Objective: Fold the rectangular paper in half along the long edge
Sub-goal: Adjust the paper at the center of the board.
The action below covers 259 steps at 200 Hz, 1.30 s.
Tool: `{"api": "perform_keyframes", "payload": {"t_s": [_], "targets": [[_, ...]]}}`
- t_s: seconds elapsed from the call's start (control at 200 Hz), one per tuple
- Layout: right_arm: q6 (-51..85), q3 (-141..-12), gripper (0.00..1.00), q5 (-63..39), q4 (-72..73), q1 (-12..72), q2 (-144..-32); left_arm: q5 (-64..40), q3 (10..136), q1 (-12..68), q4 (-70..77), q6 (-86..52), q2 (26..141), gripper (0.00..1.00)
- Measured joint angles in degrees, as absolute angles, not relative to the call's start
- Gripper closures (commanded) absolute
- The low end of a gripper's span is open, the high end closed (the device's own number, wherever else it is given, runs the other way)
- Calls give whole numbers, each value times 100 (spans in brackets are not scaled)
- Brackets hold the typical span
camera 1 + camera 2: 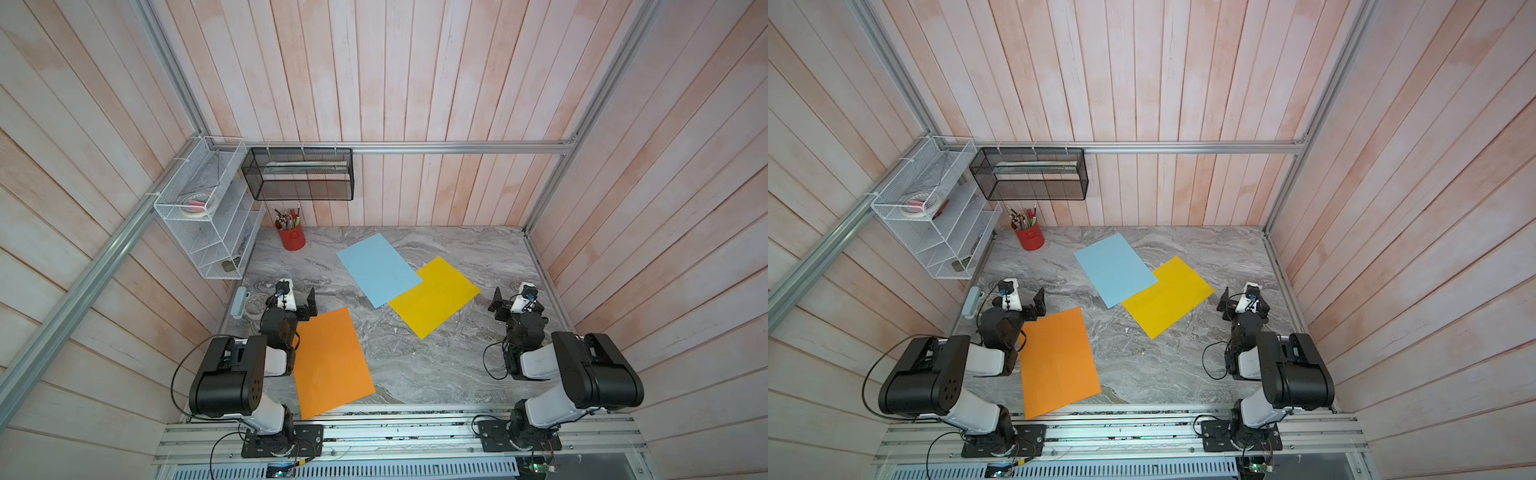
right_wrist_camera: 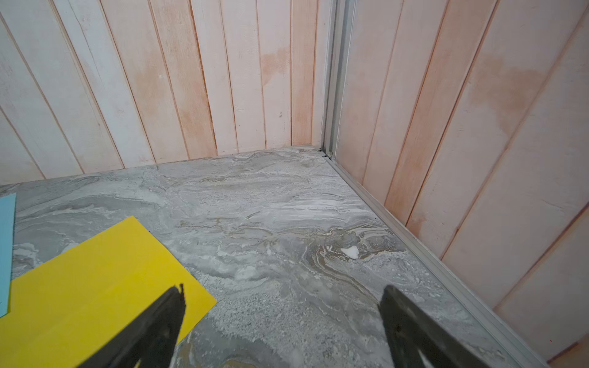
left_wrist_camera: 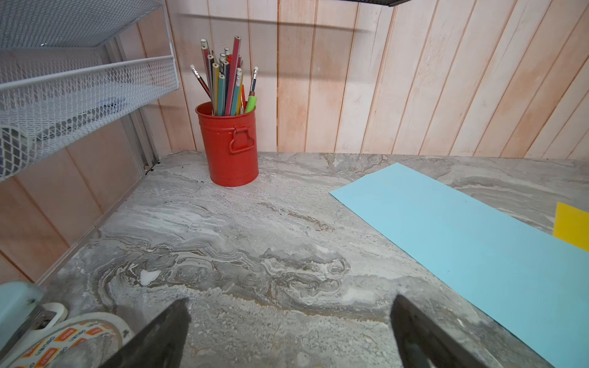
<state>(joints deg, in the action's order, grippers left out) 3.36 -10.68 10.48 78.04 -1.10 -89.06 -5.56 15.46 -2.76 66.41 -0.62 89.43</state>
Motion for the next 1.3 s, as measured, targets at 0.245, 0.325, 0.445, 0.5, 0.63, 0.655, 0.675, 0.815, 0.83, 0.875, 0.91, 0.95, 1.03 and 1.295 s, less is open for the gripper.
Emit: {"api": "perform_keyframes", "payload": {"t_s": [0.245, 0.325, 0.445, 0.5, 0.63, 0.655, 0.675, 0.815, 0.83, 0.875, 0.91, 0.95, 1.03, 1.295], "targets": [[333, -1068, 2, 1048, 7804, -110, -8906, -556, 1546, -279, 6641, -62, 8941, 0], [333, -1068, 2, 1048, 7804, -110, -8906, -556, 1546, -279, 6641, -62, 8941, 0], [336, -1068, 2, 1048, 7804, -110, -8906, -556, 1546, -279, 6641, -62, 8941, 0], [336, -1068, 2, 1048, 7804, -110, -8906, -556, 1546, -279, 6641, -62, 8943, 0], [333, -1068, 2, 1048, 7804, -110, -8906, -556, 1546, -279, 6641, -62, 8943, 0], [333, -1068, 2, 1048, 7804, -110, -8906, -556, 1546, -279, 6641, -62, 8943, 0], [333, -1068, 2, 1048, 7804, -110, -8906, -556, 1546, -279, 6641, -62, 8941, 0], [333, -1066, 2, 1048, 7804, -110, -8906, -558, 1546, -279, 6641, -62, 8943, 0], [333, -1068, 2, 1048, 7804, -110, -8906, -561, 1546, -281, 6641, -62, 8943, 0], [333, -1068, 2, 1048, 7804, -110, -8906, -567, 1546, -283, 6641, -62, 8943, 0], [333, -1066, 2, 1048, 7804, -110, -8906, -569, 1546, -285, 6641, -64, 8943, 0], [333, -1066, 2, 1048, 7804, -110, -8906, -572, 1546, -285, 6641, -64, 8941, 0], [340, -1072, 2, 1094, 7743, -110, -8868, -556, 1542, -283, 6563, -67, 8844, 0], [1354, -2493, 2, 1122, 4748, -552, -6567, 336, 2445, -679, 3798, -1304, 5468, 0]]}}
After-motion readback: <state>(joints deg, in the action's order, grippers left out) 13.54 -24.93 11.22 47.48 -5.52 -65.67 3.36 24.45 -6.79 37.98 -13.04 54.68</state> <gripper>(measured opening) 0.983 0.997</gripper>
